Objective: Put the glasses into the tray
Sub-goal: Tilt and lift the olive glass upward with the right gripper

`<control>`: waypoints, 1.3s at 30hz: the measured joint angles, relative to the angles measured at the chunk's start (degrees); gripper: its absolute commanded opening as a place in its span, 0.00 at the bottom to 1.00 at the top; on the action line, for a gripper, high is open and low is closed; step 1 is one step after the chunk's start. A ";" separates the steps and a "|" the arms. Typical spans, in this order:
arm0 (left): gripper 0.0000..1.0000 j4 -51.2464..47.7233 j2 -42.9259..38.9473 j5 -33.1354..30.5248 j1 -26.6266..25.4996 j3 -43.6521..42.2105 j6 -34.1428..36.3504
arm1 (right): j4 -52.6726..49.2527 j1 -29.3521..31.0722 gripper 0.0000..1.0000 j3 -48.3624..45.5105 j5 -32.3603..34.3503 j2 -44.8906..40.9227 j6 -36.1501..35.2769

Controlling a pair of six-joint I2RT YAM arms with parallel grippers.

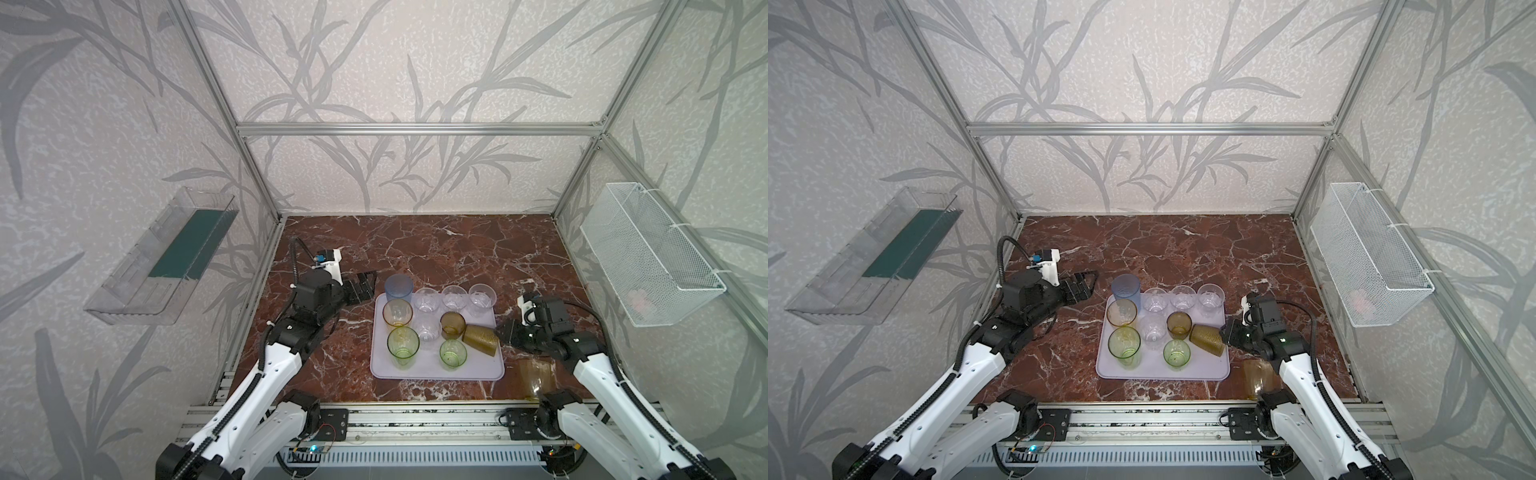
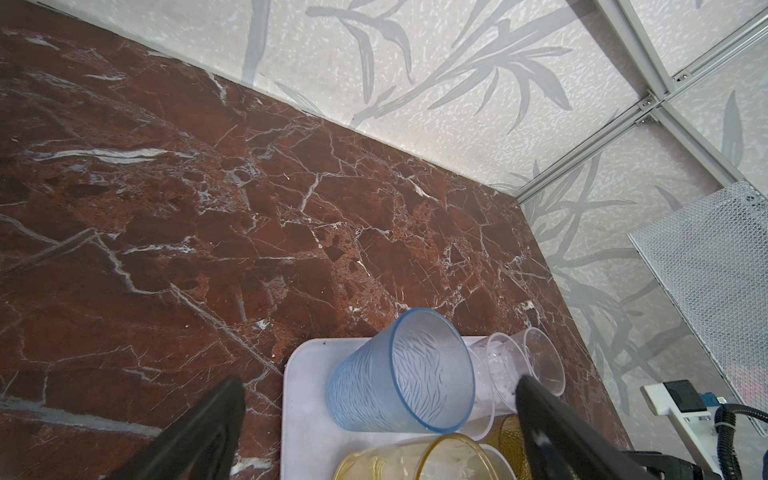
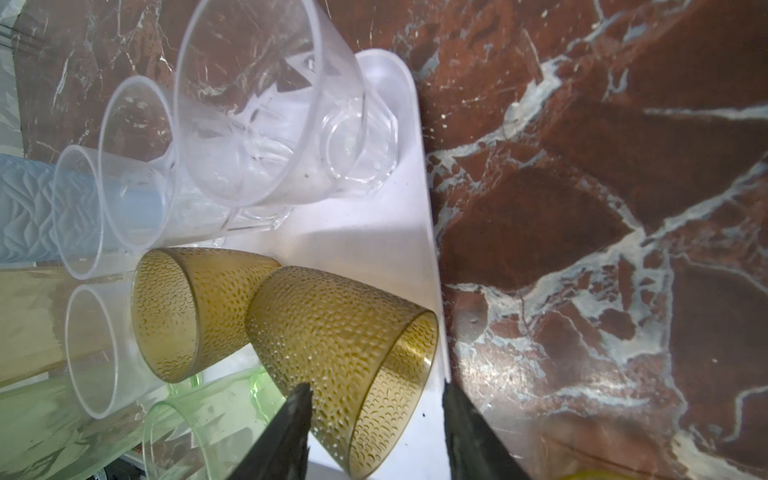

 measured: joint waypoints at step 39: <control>0.99 0.17 -0.07 0.15 0.00 -0.61 -0.02 | 14.93 4.09 0.19 -5.73 -5.73 1.09 10.10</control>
